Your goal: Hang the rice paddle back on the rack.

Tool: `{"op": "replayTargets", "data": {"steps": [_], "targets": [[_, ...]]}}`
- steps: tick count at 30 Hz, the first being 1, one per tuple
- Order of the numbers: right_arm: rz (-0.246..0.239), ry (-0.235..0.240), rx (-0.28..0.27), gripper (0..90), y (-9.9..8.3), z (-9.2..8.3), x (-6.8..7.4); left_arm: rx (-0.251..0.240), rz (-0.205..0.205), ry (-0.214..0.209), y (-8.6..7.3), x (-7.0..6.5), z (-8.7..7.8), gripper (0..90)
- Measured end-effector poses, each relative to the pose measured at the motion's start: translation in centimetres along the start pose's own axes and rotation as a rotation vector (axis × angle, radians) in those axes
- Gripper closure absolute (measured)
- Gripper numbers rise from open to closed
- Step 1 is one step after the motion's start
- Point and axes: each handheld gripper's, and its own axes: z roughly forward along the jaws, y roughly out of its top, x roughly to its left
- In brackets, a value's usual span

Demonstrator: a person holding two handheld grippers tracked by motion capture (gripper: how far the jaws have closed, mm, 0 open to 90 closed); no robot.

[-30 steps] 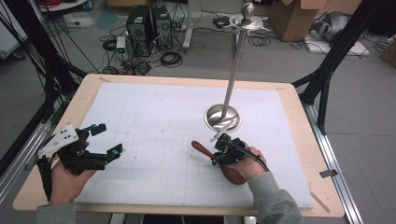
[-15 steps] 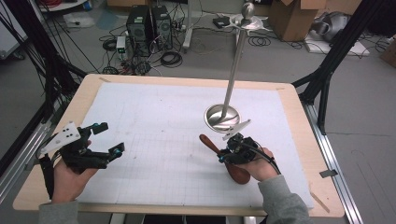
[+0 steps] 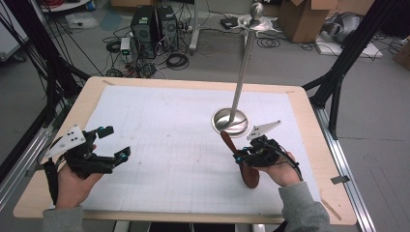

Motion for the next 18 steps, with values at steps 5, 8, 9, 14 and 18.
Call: {"op": "replayTargets", "data": {"steps": [5, 8, 9, 14, 18], "targets": [[0.022, 0.017, -0.057, 76.7, -0.4, -1.2, -0.8, 0.0, -0.004, 0.004, 0.0, 0.0, -0.1, 2.5], [0.028, 0.024, -0.071, 76.8, -0.4, -1.6, -1.0, 0.002, -0.002, 0.005, 0.0, 0.0, -0.2, 2.5], [0.029, 0.022, -0.078, 76.8, -0.4, -1.7, -1.1, 0.001, -0.002, 0.007, 0.0, 0.1, -0.2, 2.5], [0.025, 0.026, -0.1, 76.8, 0.1, -2.5, -1.7, 0.017, 0.022, 0.035, -0.1, 0.0, -0.4, 2.5], [0.022, 0.021, -0.104, 76.8, 0.6, -3.1, -2.5, 0.014, 0.008, 0.038, -0.3, 0.3, -0.7, 2.5]]}}
